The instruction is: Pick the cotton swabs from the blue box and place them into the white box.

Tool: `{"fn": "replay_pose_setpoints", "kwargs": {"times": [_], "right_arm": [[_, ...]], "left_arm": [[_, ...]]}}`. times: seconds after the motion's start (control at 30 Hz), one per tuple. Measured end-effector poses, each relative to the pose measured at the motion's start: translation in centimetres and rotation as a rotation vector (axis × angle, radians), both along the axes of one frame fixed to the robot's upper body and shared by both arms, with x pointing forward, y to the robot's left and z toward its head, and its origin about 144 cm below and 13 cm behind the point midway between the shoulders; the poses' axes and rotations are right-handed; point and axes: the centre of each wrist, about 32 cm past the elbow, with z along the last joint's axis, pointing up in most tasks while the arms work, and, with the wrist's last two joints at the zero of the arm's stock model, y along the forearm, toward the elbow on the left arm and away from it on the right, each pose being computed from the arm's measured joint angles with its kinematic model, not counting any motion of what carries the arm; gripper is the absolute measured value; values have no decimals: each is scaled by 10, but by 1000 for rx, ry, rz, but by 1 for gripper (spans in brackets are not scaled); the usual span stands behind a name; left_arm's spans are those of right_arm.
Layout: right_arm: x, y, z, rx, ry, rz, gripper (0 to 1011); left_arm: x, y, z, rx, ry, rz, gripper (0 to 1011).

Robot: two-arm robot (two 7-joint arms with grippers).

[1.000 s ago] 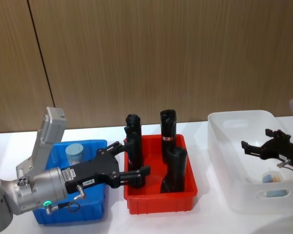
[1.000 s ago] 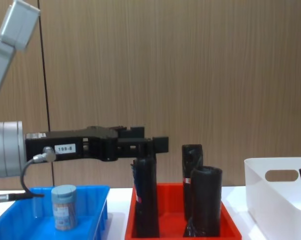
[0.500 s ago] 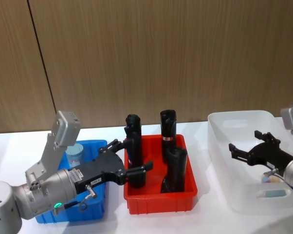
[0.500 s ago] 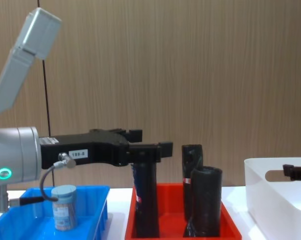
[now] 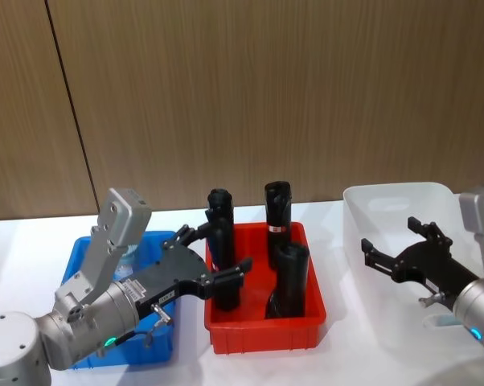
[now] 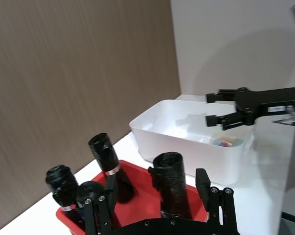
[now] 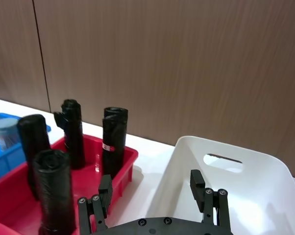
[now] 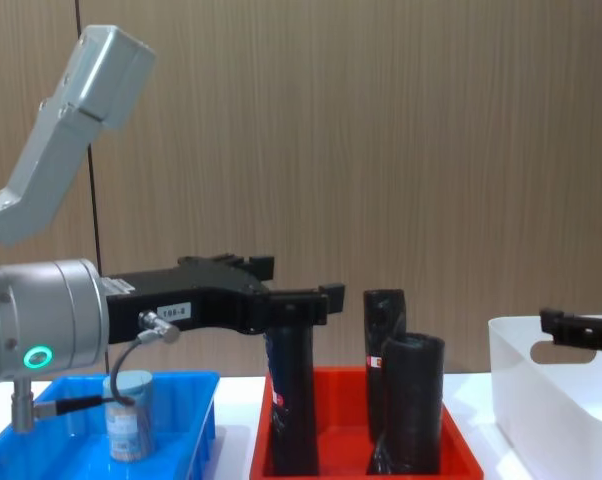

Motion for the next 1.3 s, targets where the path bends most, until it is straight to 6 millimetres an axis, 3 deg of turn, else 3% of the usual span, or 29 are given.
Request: {"fn": "replay_pose_setpoints", "kwargs": {"times": [0.7,1.3], "right_arm": [[-55,38,12,108,-108,-39,1002],[-59,40,13,115,-113,-43,1002]], "left_arm": [[-20,-26,-3,27,-88,197,1004],[-38,-46,-4,27,-172,359,1004]]}}
